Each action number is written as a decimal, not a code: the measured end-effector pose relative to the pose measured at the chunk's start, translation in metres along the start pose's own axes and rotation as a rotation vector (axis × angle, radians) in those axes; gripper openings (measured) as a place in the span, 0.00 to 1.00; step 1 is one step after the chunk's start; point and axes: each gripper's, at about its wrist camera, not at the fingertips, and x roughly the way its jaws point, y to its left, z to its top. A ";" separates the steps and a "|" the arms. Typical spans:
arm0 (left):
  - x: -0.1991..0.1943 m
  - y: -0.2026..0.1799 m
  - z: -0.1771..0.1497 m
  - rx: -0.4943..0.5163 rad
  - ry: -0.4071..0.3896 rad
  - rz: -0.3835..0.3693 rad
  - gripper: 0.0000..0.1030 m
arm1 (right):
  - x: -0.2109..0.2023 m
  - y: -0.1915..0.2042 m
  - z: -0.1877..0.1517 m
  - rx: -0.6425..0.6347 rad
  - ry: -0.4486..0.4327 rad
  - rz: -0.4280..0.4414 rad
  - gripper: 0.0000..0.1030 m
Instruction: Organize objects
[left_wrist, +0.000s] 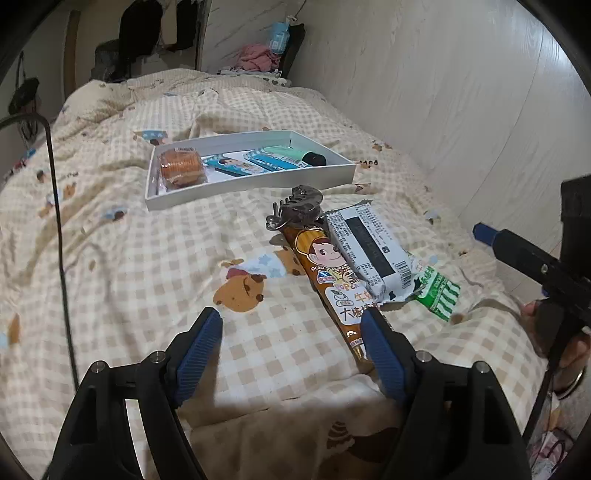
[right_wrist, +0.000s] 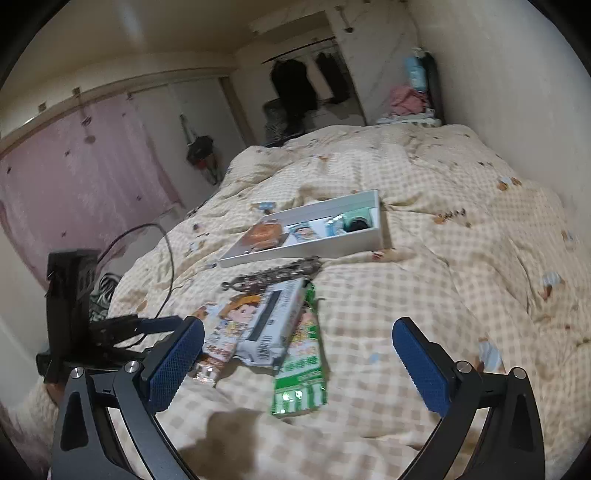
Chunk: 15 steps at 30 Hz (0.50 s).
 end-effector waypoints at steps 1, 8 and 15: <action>0.000 0.002 -0.002 -0.008 -0.002 -0.003 0.80 | -0.002 -0.001 -0.002 0.006 -0.008 0.000 1.00; 0.002 0.006 -0.002 -0.025 -0.011 -0.009 0.81 | 0.001 0.000 -0.002 0.001 -0.011 0.011 1.00; 0.001 0.004 -0.004 -0.023 -0.015 0.029 0.81 | -0.001 0.003 -0.004 -0.006 -0.017 -0.001 1.00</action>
